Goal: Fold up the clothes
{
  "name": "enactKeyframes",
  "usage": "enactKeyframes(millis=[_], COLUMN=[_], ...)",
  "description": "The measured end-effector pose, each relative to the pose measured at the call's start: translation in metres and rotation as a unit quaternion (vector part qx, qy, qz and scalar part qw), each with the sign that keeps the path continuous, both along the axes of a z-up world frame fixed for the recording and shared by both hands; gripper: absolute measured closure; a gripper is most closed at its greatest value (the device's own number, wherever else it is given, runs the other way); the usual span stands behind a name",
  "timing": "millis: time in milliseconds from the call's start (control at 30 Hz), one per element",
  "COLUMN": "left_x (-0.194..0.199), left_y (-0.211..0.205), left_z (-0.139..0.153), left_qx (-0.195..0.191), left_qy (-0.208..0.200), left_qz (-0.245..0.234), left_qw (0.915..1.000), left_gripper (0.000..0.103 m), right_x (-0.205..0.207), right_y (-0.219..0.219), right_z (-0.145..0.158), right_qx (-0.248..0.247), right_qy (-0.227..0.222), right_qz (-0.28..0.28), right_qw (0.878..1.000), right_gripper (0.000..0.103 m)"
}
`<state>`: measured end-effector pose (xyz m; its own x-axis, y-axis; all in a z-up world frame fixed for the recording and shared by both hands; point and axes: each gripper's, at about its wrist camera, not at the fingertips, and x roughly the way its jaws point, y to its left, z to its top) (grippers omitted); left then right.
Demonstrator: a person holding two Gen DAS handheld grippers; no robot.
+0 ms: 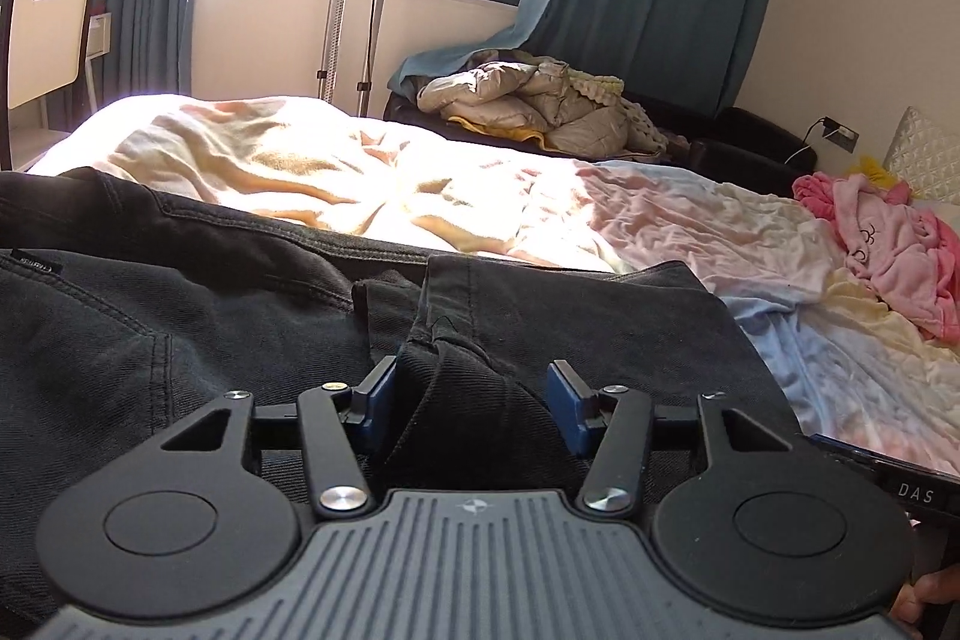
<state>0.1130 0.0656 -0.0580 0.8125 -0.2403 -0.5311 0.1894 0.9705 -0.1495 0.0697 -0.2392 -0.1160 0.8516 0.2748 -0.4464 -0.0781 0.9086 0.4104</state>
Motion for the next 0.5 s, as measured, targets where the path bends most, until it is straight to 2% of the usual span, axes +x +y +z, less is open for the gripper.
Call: enactKeyframes(millis=[33, 100, 167, 300, 333, 400, 500], left_x=[0.001, 0.0, -0.008, -0.034, -0.04, -0.048, -0.037], left_y=[-0.001, -0.002, -0.001, 0.006, 0.007, 0.008, 0.008], left_z=[-0.002, -0.002, 0.003, 0.027, 0.029, 0.027, 0.002], left_qx=[0.006, 0.001, -0.004, -0.043, -0.041, -0.029, -0.016], left_qy=[0.0, 0.0, -0.012, -0.029, -0.029, -0.015, 0.044], left_qz=[0.001, 0.006, 0.018, 0.022, 0.023, 0.031, 0.046], left_qw=[1.0, 1.0, 0.9998, 0.9984, 0.9985, 0.999, 0.9979], left_gripper=[0.072, 0.088, 0.091, 0.092, 0.092, 0.092, 0.091], right_x=[0.0, 0.001, 0.001, -0.004, -0.005, -0.008, -0.005], right_y=[-0.002, -0.005, -0.007, -0.016, -0.019, -0.025, -0.031], right_z=[0.0, -0.001, 0.0, 0.004, 0.005, 0.008, 0.004], right_qx=[0.006, 0.017, 0.026, 0.05, 0.061, 0.083, 0.108], right_qy=[-0.001, -0.003, -0.005, -0.017, -0.023, -0.034, -0.025], right_qz=[-0.003, -0.009, -0.014, -0.031, -0.035, -0.041, -0.041], right_qw=[1.0, 1.0, 1.0, 0.998, 0.997, 0.995, 0.993], right_gripper=[0.041, 0.04, 0.039, 0.036, 0.036, 0.03, 0.028])
